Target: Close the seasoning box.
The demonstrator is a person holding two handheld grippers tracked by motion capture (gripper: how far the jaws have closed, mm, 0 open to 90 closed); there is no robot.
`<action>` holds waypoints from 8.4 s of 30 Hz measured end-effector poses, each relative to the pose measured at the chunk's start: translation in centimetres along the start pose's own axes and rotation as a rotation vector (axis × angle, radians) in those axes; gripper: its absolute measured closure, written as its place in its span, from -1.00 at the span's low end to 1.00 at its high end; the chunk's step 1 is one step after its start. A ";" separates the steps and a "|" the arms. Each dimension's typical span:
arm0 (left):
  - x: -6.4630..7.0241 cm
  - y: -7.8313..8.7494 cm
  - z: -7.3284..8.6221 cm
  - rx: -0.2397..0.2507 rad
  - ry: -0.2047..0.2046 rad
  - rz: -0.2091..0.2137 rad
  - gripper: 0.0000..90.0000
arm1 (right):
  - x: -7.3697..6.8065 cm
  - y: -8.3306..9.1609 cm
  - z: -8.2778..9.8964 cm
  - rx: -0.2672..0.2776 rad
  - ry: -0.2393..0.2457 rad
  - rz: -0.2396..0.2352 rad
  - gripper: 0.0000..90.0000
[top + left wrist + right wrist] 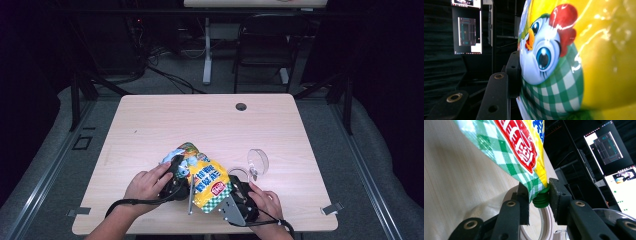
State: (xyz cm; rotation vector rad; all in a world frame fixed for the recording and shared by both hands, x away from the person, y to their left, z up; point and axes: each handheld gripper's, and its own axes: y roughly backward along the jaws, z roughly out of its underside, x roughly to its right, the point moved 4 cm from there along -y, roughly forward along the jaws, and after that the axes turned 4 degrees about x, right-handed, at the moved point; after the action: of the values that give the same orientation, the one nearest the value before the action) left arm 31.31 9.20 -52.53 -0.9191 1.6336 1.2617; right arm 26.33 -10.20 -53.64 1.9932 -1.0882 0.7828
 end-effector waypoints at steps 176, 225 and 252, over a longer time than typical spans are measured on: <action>-4.5 2.4 -4.7 -0.043 -0.409 -0.077 0.47 | 2.3 -0.7 2.8 0.069 -0.563 -0.145 0.58; -5.5 2.6 -6.3 -0.060 -0.483 -0.077 0.51 | 2.7 -0.8 3.4 0.079 -0.693 -0.199 0.58; -5.7 2.8 -6.6 -0.066 -0.524 -0.087 0.57 | 2.6 -1.1 3.3 0.082 -0.695 -0.198 0.58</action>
State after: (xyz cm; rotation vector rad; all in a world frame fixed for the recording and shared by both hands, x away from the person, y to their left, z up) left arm 29.56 3.70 -45.44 -0.6186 1.1351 1.3617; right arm 29.02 -13.61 -53.83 2.4748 -1.2080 0.0081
